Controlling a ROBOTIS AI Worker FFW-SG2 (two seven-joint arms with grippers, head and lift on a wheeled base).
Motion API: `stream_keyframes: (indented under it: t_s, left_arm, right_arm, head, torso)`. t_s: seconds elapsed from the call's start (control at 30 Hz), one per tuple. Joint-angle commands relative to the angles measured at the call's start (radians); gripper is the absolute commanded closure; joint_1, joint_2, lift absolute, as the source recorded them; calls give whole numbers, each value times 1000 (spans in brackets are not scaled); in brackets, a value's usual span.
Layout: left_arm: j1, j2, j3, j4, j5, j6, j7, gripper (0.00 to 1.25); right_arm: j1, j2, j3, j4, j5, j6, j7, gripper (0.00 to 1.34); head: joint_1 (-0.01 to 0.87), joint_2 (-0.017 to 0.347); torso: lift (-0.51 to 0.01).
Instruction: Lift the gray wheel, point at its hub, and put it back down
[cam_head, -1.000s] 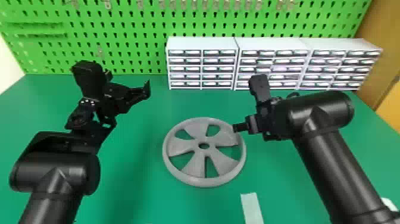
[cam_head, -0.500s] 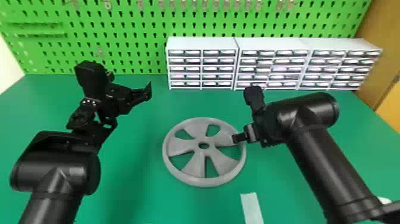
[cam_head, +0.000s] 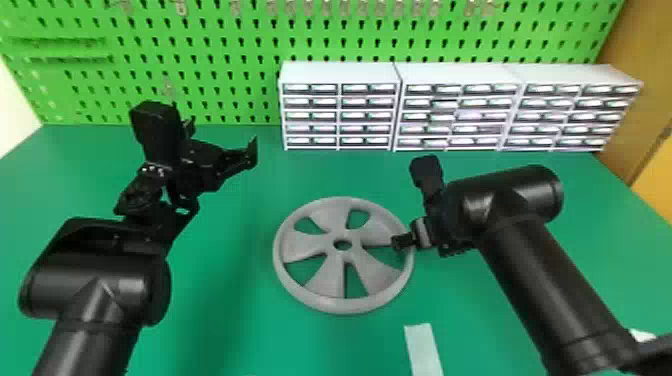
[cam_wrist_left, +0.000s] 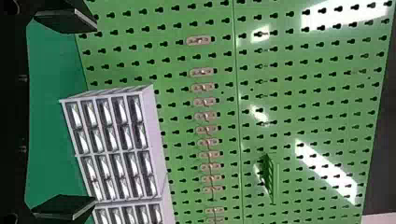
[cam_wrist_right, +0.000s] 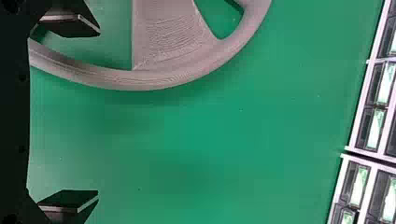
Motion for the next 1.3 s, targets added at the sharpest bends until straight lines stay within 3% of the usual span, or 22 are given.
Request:
stream_keyframes:
  t_s: [0.0,0.37,0.47,0.63,0.8,0.97,1.17,1.27]
  left_arm:
    - [-2,0,-1,0,-3,1,0,-2]
    - [-3,0,-2,0,-4,1,-1,-2]
    - [-3,0,-4,0,-4,1,-1,-2]
    - [-3,0,-4,0,-4,3,-1,-2]
    - [-3,0,-2,0,-4,4,-3,-2]
    - [-3,0,-5,0,-7,6,-5,-2]
    - [-3,0,-4,0,-7,6,-5,-2]
    - [-3,0,-4,0,-7,7,-5,-2]
  right_arm:
    - [-1,1,-3,16,0,-13,0,81]
    - [-3,3,-6,30,-2,-26,0,119]
    - [-1,1,-6,31,-7,-30,0,256]
    - [-1,1,-8,37,-8,-33,0,598]
    - [0,1,-3,37,-10,-38,0,644]
    - [0,1,8,39,-2,-41,0,835]
    - [5,1,17,42,1,-58,0,915]
    - [9,1,20,42,4,-69,0,1165]
  head:
    - [692,48]
    - [692,48]
    - [692,48]
    - [692,48]
    - [692,48]
    - [692,48]
    - [692,48]
    - [692,48]
  torso:
    - [-88]
    - [-88]
    - [-88]
    - [-88]
    - [-88]
    - [-88]
    - [-88]
    - [-88]
